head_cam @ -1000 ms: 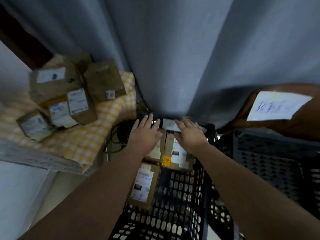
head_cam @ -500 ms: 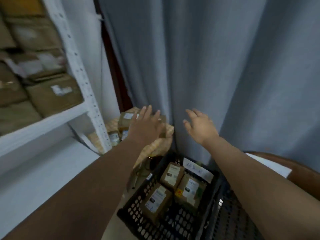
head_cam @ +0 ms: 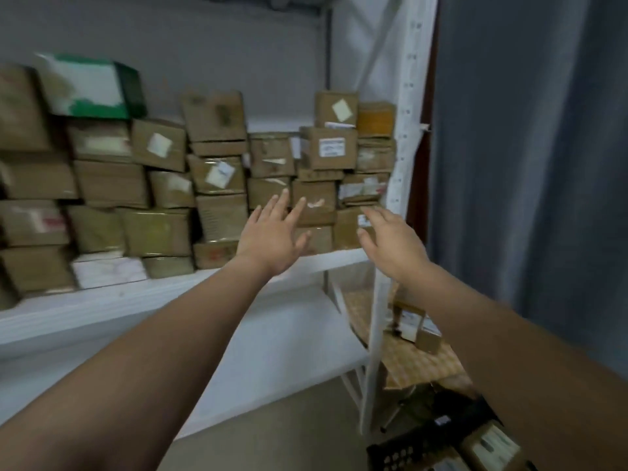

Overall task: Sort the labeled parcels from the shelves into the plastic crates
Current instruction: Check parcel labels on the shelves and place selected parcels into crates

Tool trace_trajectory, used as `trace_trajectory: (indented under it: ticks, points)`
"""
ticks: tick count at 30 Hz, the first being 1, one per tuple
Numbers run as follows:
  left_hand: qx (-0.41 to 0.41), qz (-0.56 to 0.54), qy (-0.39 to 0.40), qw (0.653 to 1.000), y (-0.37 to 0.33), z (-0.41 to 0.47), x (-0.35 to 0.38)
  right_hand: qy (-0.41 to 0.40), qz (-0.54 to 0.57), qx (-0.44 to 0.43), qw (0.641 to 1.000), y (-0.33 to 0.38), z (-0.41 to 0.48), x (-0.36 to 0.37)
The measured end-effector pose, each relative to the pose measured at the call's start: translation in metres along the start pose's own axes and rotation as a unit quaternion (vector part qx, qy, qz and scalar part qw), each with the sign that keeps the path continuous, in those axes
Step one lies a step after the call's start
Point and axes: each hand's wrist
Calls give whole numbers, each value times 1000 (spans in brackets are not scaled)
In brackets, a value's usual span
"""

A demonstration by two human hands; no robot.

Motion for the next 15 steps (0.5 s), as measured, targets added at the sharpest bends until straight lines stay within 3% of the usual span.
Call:
trace_trajectory:
  ticks: [15]
  points:
    - [-153,121,-76,978,378,-199,-150,-46,181,-168,968,440,32,98]
Point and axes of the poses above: each hand's wrist, its own z-axis towards the middle knuckle, its own x-axis out of the palm, y = z × x, and after that the axes turned 4 degrees about -y, right-handed
